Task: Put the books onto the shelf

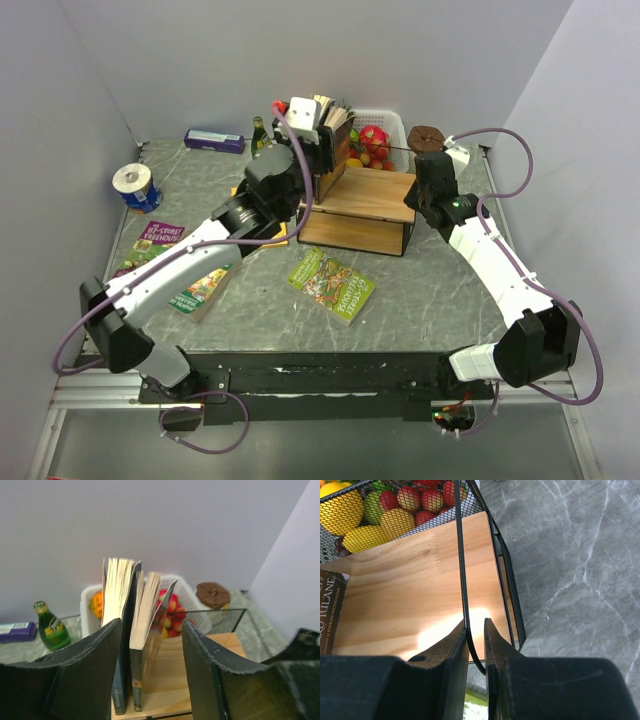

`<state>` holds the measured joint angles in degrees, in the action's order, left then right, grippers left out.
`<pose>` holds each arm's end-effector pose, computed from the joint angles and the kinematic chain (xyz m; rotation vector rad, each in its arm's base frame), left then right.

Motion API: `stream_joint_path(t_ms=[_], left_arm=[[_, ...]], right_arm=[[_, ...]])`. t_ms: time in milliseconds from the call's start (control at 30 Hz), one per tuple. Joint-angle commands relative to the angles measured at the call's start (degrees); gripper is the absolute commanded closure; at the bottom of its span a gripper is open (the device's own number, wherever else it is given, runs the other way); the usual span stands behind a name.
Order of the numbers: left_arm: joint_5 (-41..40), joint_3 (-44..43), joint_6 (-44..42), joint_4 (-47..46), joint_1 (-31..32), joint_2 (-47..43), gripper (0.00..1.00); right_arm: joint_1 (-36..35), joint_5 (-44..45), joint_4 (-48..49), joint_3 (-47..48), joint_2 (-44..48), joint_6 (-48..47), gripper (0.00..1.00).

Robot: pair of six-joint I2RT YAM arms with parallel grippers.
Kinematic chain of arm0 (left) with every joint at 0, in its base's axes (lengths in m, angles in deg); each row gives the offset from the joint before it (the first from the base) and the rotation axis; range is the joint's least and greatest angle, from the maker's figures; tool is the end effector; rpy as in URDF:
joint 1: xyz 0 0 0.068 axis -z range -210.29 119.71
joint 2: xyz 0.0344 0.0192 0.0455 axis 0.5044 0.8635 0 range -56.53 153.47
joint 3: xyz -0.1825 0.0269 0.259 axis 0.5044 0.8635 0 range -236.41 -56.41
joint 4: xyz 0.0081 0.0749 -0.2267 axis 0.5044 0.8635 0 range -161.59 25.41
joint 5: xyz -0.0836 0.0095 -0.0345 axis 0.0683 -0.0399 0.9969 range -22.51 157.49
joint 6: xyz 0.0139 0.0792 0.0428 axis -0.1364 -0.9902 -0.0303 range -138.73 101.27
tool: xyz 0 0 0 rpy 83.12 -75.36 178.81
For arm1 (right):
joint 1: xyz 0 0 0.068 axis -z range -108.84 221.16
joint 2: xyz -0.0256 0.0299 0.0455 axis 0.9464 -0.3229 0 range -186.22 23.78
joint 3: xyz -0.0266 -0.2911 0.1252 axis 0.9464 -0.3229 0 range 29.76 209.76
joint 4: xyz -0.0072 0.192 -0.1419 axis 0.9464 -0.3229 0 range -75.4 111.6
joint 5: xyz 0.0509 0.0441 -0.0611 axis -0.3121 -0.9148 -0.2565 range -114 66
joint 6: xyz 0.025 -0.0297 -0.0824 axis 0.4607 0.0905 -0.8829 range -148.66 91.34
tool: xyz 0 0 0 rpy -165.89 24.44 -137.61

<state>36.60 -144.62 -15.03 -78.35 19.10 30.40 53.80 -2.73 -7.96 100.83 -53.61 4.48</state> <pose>0.2696 -0.2502 0.5086 0.1324 1.4552 -0.3721 0.2950 0.0611 0.3639 0.4973 2.0919 0.1029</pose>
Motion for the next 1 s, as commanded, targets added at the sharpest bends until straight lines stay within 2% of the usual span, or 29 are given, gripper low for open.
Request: stream_joint_path(t_ms=[0,167,367,500,667,867,967], left_arm=[[1.88,-1.89,-0.37,-4.48,2.20,-4.93,0.43],[9.52,-3.02,2.71,-2.12,3.17,-1.44,0.53],[10.06,-5.40,5.26,2.02,3.61,6.65,0.64],[8.84,-6.54,5.87,2.54,3.61,11.23,0.65],[4.36,-8.12,6.58,2.20,3.61,17.46,0.62],[-9.42,-10.06,7.46,0.97,3.35,24.58,0.59],[-11.64,-11.28,7.28,0.87,3.09,27.40,0.60]], right_arm=[[0.23,-1.24,1.35,-0.40,-0.14,3.42,1.00],[0.23,-1.59,1.44,-0.58,-0.31,3.86,1.00],[0.23,-2.03,1.44,-1.02,-0.49,4.12,1.00],[0.14,-2.29,1.17,-0.49,-0.92,4.21,1.00],[0.23,-2.82,1.08,-0.40,-1.28,4.47,1.00],[0.23,-3.52,1.35,-1.63,-1.10,5.35,1.00],[0.14,-3.79,1.52,-1.81,-1.10,5.44,1.00]])
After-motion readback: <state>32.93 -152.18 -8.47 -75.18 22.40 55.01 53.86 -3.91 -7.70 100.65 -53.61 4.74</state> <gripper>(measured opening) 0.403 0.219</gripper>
